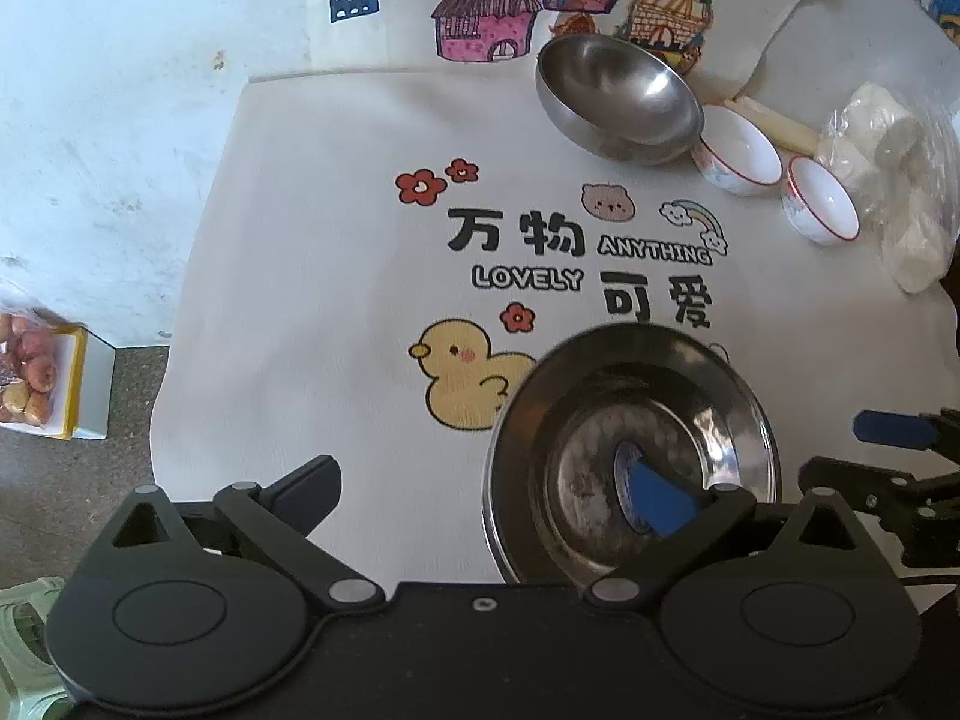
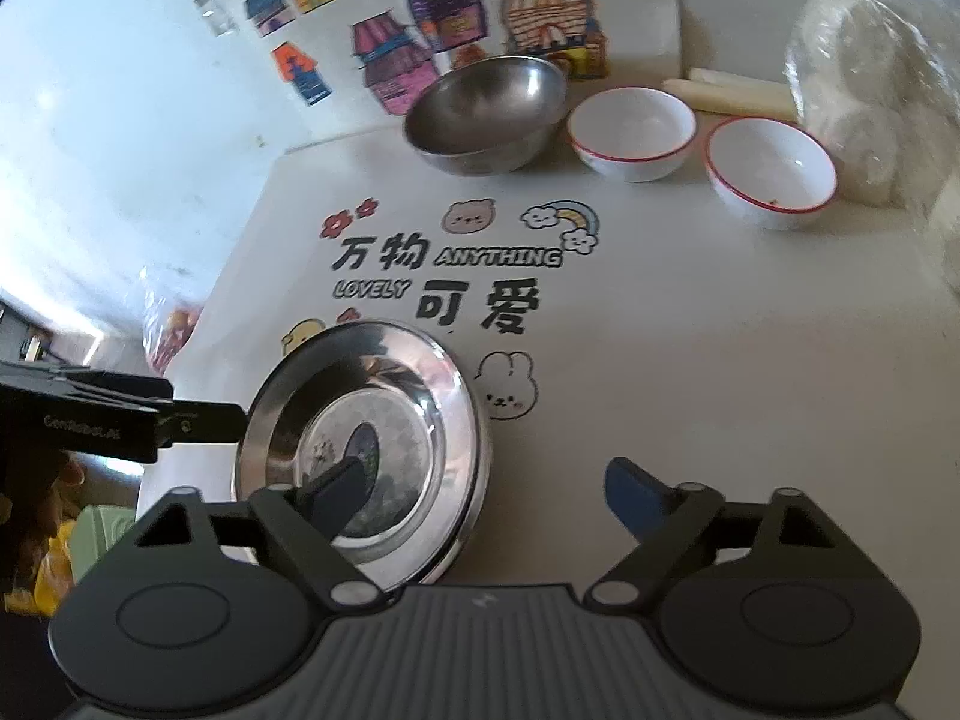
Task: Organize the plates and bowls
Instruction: 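Move both tools toward the steel mixing bowl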
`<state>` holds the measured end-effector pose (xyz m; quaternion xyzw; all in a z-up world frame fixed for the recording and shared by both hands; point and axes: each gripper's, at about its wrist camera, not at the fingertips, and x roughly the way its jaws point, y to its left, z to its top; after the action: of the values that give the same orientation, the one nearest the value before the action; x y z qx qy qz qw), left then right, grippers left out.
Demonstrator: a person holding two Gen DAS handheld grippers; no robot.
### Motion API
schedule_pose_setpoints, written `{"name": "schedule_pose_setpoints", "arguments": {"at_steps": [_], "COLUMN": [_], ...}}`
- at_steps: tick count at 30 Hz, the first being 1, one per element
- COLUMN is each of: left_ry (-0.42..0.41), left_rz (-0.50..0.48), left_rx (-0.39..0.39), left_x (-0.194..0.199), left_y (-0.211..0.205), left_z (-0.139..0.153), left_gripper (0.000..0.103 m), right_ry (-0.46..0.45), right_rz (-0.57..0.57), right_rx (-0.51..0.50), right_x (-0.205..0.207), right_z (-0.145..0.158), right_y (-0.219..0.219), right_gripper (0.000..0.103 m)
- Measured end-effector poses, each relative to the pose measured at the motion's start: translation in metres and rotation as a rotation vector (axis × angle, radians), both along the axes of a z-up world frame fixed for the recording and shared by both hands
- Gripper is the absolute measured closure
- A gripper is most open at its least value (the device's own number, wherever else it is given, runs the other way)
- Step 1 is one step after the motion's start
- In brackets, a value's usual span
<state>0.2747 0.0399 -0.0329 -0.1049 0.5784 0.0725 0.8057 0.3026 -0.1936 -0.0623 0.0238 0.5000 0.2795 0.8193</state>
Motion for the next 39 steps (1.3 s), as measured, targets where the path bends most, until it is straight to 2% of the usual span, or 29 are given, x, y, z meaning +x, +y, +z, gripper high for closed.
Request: {"name": "schedule_pose_setpoints", "arguments": {"at_steps": [1,9,13,16,20,31,39], "left_ry": [-0.001,-0.022,-0.035,-0.079,-0.135,-0.182,-0.179], "left_rz": [0.002,-0.026,-0.068,-0.112,-0.137,-0.237,-0.347], "left_rx": [0.000,-0.009,-0.009,-0.004,-0.001,0.024,0.054], "left_x": [0.002,0.019,0.033,0.049,0.081,0.185,0.226], "left_y": [0.002,0.012,0.015,0.014,0.016,0.037,0.033], "left_z": [0.000,-0.004,-0.006,-0.004,-0.001,-0.010,-0.023], "left_gripper": [0.001,0.001,0.001,0.001,0.001,0.001,0.001], "right_ry": [0.002,0.031,0.041,0.026,0.010,-0.005,-0.002], "right_rz": [-0.017,-0.145,-0.195,-0.238,-0.301,-0.436,-0.539], "right_rx": [0.003,0.002,-0.003,0.002,0.034,0.140,0.221], "right_x": [0.001,0.010,0.013,0.014,0.024,0.066,0.097], "right_z": [-0.001,-0.011,-0.016,-0.018,-0.017,-0.018,-0.019], "right_y": [-0.001,-0.008,-0.009,-0.009,-0.005,0.027,0.036], "right_gripper": [0.000,0.000,0.000,0.000,0.000,0.000,0.000]}}
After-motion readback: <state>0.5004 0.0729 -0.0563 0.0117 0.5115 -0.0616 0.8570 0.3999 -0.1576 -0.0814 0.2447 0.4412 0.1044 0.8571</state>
